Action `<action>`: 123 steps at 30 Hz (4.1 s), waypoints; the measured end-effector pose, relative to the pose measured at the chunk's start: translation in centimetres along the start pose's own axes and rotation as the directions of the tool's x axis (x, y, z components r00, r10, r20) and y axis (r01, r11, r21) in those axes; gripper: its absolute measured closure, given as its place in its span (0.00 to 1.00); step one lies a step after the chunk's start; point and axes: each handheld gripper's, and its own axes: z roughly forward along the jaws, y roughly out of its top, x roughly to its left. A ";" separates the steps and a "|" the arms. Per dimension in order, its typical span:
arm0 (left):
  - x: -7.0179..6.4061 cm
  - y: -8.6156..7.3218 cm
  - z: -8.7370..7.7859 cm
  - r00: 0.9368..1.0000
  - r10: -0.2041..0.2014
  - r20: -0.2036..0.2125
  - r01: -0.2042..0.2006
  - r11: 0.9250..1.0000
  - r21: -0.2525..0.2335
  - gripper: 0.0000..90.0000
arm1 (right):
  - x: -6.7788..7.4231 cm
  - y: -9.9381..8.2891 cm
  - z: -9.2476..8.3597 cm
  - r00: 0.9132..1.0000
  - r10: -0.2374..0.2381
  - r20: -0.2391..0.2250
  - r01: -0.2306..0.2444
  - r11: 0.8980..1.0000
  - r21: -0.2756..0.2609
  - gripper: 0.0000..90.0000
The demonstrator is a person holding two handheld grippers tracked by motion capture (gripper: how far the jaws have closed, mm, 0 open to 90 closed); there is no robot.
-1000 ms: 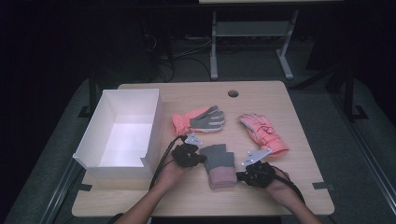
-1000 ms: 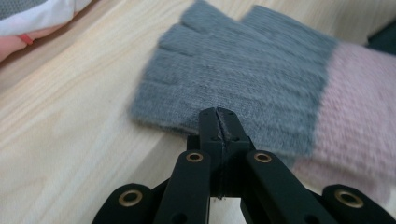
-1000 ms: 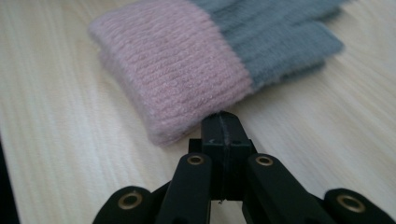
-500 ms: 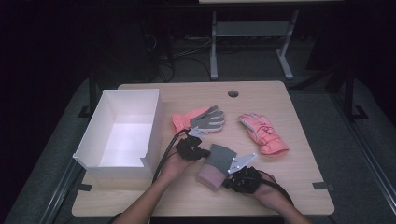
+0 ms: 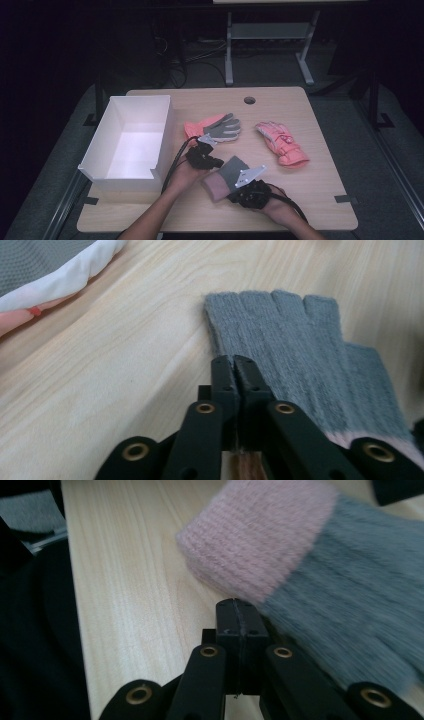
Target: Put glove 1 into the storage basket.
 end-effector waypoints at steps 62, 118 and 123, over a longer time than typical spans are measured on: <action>-5.3 0.3 2.3 0.995 0.088 0.044 -0.095 0.977 0.189 0.64 | -5.8 -7.8 -9.2 0.889 0.343 0.304 -0.300 0.937 -0.181 0.08; -4.3 6.7 -9.7 1.000 0.018 0.017 -0.020 0.996 0.081 0.74 | -5.4 -7.7 -8.3 0.905 0.312 0.287 -0.272 0.947 -0.173 0.08; -3.2 7.3 -11.5 1.000 0.018 -0.007 -0.018 0.998 0.067 0.74 | -5.4 -7.8 -8.3 0.907 0.310 0.285 -0.271 0.948 -0.170 0.08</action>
